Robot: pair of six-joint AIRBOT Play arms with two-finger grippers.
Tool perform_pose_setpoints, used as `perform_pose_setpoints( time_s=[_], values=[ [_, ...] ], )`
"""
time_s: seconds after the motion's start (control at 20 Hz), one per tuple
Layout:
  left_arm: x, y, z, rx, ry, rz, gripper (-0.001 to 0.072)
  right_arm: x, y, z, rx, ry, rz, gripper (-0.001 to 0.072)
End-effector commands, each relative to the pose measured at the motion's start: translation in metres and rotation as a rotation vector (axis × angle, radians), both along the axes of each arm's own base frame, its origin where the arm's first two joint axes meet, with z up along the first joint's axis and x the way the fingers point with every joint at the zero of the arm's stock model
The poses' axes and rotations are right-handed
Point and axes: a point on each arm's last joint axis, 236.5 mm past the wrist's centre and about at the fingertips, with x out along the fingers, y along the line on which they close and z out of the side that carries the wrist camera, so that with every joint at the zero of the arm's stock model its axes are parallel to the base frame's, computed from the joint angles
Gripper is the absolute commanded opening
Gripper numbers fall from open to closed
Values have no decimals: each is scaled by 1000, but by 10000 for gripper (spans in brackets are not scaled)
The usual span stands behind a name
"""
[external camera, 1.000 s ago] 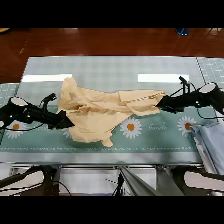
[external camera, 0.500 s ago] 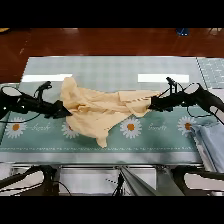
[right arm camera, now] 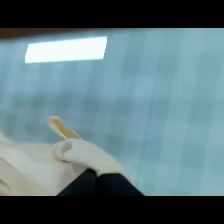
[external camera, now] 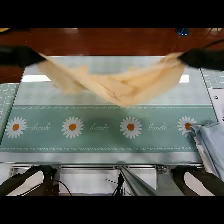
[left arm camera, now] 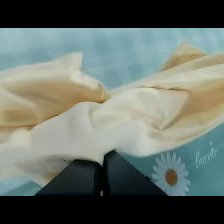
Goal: Fold the shirts.
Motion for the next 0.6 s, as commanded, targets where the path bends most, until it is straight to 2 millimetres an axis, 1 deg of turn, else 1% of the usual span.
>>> perform_pose_setpoints(
  time_s=[0.0,0.05,0.1,0.15,0.2,0.25,0.3,0.35,0.4,0.45,0.5,0.55],
  values=[
    [-25,13,114,72,-258,114,21,-43,-30,146,-1,-351,-145,24],
    [-37,16,135,86,-307,138,20,-54,-35,164,-9,-389,-166,24],
    [-50,17,151,103,-350,152,20,-65,-39,178,-23,-417,-189,24],
    [-62,19,160,128,-375,167,20,-74,-46,184,-47,-425,-219,24],
    [-73,26,161,157,-376,198,20,-80,-54,183,-77,-410,-249,24],
    [-85,36,157,205,-350,237,20,-85,-63,176,-110,-373,-285,24],
    [-97,48,147,257,-308,272,20,-91,-74,163,-150,-317,-317,24],
    [-108,59,137,299,-254,308,20,-95,-80,151,-184,-264,-331,24],
    [-119,64,128,325,-211,316,20,-100,-80,140,-202,-218,-326,25],
    [-126,62,124,330,-188,307,20,-103,-77,135,-201,-193,-310,24],
    [-133,57,123,324,-181,288,20,-105,-70,134,-186,-189,-286,24],
    [-138,51,125,314,-187,271,20,-107,-63,139,-170,-204,-268,24]
  ],
)
